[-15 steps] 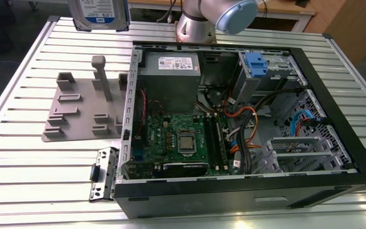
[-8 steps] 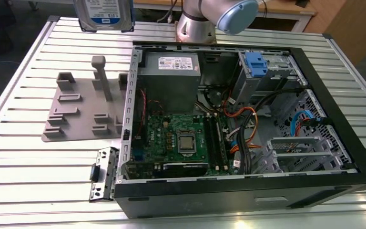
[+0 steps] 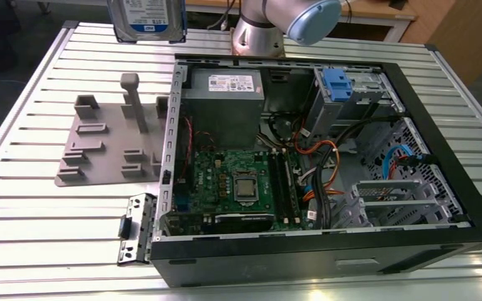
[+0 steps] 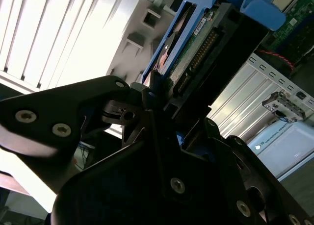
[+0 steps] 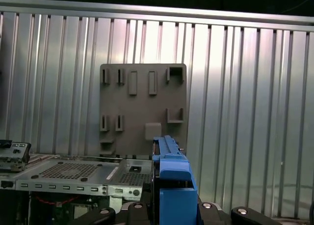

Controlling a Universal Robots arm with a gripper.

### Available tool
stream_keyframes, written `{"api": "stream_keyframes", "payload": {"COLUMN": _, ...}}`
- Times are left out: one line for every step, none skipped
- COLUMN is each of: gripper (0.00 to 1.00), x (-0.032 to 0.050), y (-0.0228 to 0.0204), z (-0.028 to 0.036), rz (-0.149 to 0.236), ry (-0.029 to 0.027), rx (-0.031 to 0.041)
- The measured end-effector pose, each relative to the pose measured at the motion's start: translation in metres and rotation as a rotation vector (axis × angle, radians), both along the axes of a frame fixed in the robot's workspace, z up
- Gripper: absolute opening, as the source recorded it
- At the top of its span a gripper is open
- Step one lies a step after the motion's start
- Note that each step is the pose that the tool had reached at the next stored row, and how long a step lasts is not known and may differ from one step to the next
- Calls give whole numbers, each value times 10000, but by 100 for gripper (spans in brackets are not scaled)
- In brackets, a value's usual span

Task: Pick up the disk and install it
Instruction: 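Pick up the disk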

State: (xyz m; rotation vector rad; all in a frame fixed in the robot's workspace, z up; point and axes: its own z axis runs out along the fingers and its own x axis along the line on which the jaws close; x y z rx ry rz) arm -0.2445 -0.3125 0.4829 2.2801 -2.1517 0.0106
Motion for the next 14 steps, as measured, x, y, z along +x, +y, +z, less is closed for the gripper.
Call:
{"api": "stream_keyframes", "payload": {"gripper": 36, "x": 18, "y": -1, "z": 0, "rz": 0, "ry": 0, "rx": 0}}
{"api": "stream_keyframes", "payload": {"gripper": 36, "x": 36, "y": -2, "z": 0, "rz": 1, "ry": 1, "rx": 0}}
{"api": "stream_keyframes", "payload": {"gripper": 36, "x": 54, "y": -3, "z": 0, "rz": 0, "ry": 1, "rx": 0}}
{"api": "stream_keyframes", "payload": {"gripper": 36, "x": 73, "y": -5, "z": -1, "rz": 0, "ry": 0, "rx": 0}}
{"api": "stream_keyframes", "payload": {"gripper": 36, "x": 92, "y": -6, "z": 0, "rz": 1, "ry": 1, "rx": 0}}
{"api": "stream_keyframes", "payload": {"gripper": 36, "x": 112, "y": -7, "z": 0, "rz": 1, "ry": 1, "rx": -1}}
{"api": "stream_keyframes", "payload": {"gripper": 36, "x": 131, "y": -8, "z": -1, "rz": 1, "ry": 0, "rx": 0}}
{"api": "stream_keyframes", "payload": {"gripper": 36, "x": 150, "y": -9, "z": -1, "rz": 1, "ry": 1, "rx": 0}}
{"api": "stream_keyframes", "payload": {"gripper": 36, "x": 169, "y": -10, "z": -1, "rz": 0, "ry": 1, "rx": -1}}
{"api": "stream_keyframes", "payload": {"gripper": 36, "x": 188, "y": -11, "z": -1, "rz": 0, "ry": 1, "rx": 0}}
{"api": "stream_keyframes", "payload": {"gripper": 36, "x": 209, "y": -12, "z": -1, "rz": 0, "ry": 1, "rx": 0}}
{"api": "stream_keyframes", "payload": {"gripper": 36, "x": 227, "y": -13, "z": -2, "rz": 0, "ry": 1, "rx": 0}}
{"api": "stream_keyframes", "payload": {"gripper": 36, "x": 246, "y": -14, "z": -2, "rz": 0, "ry": 1, "rx": 0}}
{"api": "stream_keyframes", "payload": {"gripper": 36, "x": 266, "y": -15, "z": -2, "rz": 1, "ry": 1, "rx": 0}}
